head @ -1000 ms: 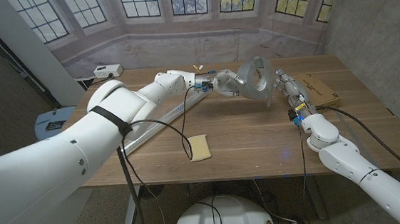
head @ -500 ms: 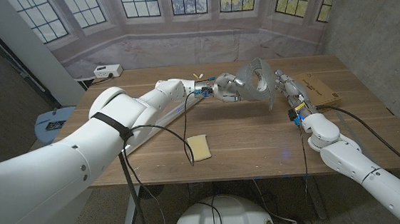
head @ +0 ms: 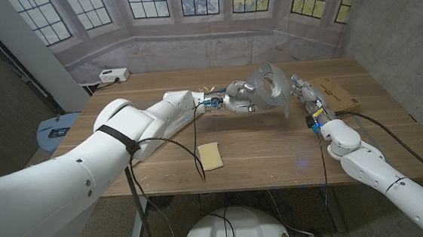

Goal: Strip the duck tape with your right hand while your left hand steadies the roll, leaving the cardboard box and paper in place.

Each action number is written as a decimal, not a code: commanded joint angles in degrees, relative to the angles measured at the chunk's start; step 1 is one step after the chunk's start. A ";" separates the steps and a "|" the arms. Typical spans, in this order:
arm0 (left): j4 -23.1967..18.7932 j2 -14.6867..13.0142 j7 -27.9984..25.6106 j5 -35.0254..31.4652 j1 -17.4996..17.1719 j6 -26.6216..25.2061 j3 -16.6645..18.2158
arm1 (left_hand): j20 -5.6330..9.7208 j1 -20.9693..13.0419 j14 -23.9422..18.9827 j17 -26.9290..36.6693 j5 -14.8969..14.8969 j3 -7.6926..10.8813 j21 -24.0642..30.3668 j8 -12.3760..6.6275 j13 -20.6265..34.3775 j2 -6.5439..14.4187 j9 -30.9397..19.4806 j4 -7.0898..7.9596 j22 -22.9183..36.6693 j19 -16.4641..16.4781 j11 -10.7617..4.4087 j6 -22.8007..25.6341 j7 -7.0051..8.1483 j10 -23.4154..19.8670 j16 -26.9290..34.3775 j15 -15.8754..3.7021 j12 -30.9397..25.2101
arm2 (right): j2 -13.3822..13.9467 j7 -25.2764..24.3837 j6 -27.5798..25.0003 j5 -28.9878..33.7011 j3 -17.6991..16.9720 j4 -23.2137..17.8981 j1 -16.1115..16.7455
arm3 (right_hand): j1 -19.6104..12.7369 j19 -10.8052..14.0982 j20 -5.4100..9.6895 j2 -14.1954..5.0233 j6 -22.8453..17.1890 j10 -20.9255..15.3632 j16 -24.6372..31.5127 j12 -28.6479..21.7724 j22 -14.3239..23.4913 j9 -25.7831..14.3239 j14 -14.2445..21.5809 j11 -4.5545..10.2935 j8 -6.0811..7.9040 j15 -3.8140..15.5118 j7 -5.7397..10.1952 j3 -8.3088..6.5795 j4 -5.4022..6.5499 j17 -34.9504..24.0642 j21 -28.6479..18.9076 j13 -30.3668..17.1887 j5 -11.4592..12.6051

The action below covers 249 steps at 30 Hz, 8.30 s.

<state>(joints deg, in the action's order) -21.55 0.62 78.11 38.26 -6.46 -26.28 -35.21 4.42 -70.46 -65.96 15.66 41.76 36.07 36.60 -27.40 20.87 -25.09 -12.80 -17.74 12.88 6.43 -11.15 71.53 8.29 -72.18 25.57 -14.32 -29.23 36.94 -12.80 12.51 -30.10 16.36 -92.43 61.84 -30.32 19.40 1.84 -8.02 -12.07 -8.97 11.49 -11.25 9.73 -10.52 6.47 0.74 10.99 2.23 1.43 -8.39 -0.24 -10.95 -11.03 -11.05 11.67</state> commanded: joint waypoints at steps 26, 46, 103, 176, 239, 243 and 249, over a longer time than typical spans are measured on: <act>-0.93 -0.19 0.84 6.48 -5.35 -8.22 0.48 | 0.57 -25.61 -7.06 15.63 -0.06 13.92 8.53 -30.99 24.51 18.99 -18.40 7.27 0.15 -0.08 -0.33 4.12 -2.16 -6.34 3.78 1.64 -10.64 | 7.81 -5.11 -9.92 5.62 -1.19 -12.70 5.44 | -0.29 0.67 0.15 -0.02 -0.96 -1.25 -0.02 -0.31 0.13 -0.19 0.99 -0.84 0.30 1.41 -0.15 -0.50 -0.96 -0.05 -0.28 -0.22 -0.13; -0.06 0.38 0.58 5.36 -6.28 -10.01 3.05 | 0.56 -25.10 -7.25 15.96 -0.30 15.41 9.63 -31.02 24.27 18.48 -18.34 7.17 -0.55 -0.44 -0.39 4.26 -2.07 -6.44 3.94 1.64 -10.62 | 13.39 -8.32 -22.00 8.53 -3.38 -23.18 9.35 | -0.96 1.82 0.15 0.16 -1.71 -2.12 0.19 -0.56 0.12 -0.19 1.98 -1.64 0.46 1.07 -0.56 -0.90 -1.81 0.04 -0.57 -0.29 -0.19; 1.72 2.95 -3.20 5.04 -9.10 -11.47 9.80 | 0.66 -23.69 -7.78 17.08 -1.34 19.61 12.91 -30.97 24.56 16.93 -18.38 7.01 -1.68 -1.32 -0.39 4.22 -1.67 -6.48 4.44 1.58 -11.01 | 17.13 -12.71 -52.10 16.97 -21.43 -49.39 30.70 | -1.77 3.49 0.23 0.10 -3.54 -4.03 0.58 -0.94 0.11 -0.21 3.97 -2.33 0.73 0.80 -1.10 -1.69 -3.21 -0.09 -0.71 -0.46 -0.38; 2.01 4.17 -4.99 3.16 -9.29 -10.53 12.88 | 0.62 -22.62 -8.47 17.40 -3.00 23.26 16.13 -30.71 24.76 15.64 -18.45 6.72 -2.30 -2.42 -0.36 4.35 -1.59 -6.52 4.18 1.52 -11.21 | 12.81 -51.20 -92.50 -15.18 2.38 -69.02 9.89 | -5.64 5.61 -3.05 1.31 -3.36 -5.06 0.67 -0.66 0.07 -0.23 6.14 -4.90 0.11 -3.19 -5.11 -2.39 -7.43 -0.03 -0.49 -0.62 -0.84; -2.22 -0.38 0.84 21.21 -9.53 -12.24 -10.49 | 0.65 -22.36 -8.73 17.55 -3.86 24.49 17.70 -30.49 24.83 15.24 -18.84 6.61 -2.51 -2.96 -0.39 4.26 -1.54 -6.49 3.96 1.46 -11.11 | 10.14 -51.20 -92.50 9.00 14.08 -64.24 11.05 | -9.70 24.49 -0.62 0.52 -26.68 -27.88 5.79 -8.62 0.38 -0.48 28.39 -3.07 4.64 3.17 -2.07 -3.99 -8.56 -0.21 -4.15 -2.03 -0.94; -2.83 -0.70 0.84 21.81 -9.64 -12.48 -11.58 | 0.66 -22.33 -8.70 17.51 -3.88 24.51 17.75 -30.39 24.88 15.22 -18.71 6.60 -2.52 -2.95 -0.39 4.26 -1.55 -6.26 3.90 1.45 -11.03 | 9.84 -51.20 -92.50 12.35 15.11 -64.30 11.48 | -10.31 27.84 0.52 0.33 -30.96 -32.37 6.20 -9.71 0.42 -0.43 32.75 -2.46 5.16 4.40 -1.24 -4.78 -8.55 0.00 -4.82 -1.88 -1.02; -2.82 -1.03 0.84 22.67 -9.47 -12.73 -12.94 | 0.61 -22.34 -8.89 17.62 -3.94 24.56 17.86 -30.35 24.76 15.21 -18.72 6.58 -2.53 -2.98 -0.39 4.27 -1.60 -6.48 4.01 1.45 -11.03 | 10.66 -51.20 -92.50 13.59 15.14 -64.39 11.86 | -10.96 31.34 1.44 0.35 -34.45 -35.16 6.50 -9.99 0.43 -0.36 37.21 -1.71 5.34 6.07 -0.24 -5.65 -8.67 0.22 -5.58 -1.66 -1.09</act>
<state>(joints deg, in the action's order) -24.06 0.30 78.95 58.54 -16.14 -38.80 -44.64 4.70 -70.46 -65.96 15.66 37.42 36.35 44.48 -29.73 20.79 -25.09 -12.86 -18.02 10.26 3.44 -11.15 71.53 8.29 -72.18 25.58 -14.32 -30.34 47.27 -63.97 -80.03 -21.92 30.29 -156.59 72.72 -40.30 49.42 3.22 -7.69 -45.31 -43.19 17.66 -20.79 10.02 -10.81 42.25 -1.08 15.93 4.18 1.01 -13.39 -8.85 -10.65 -15.93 -12.71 10.57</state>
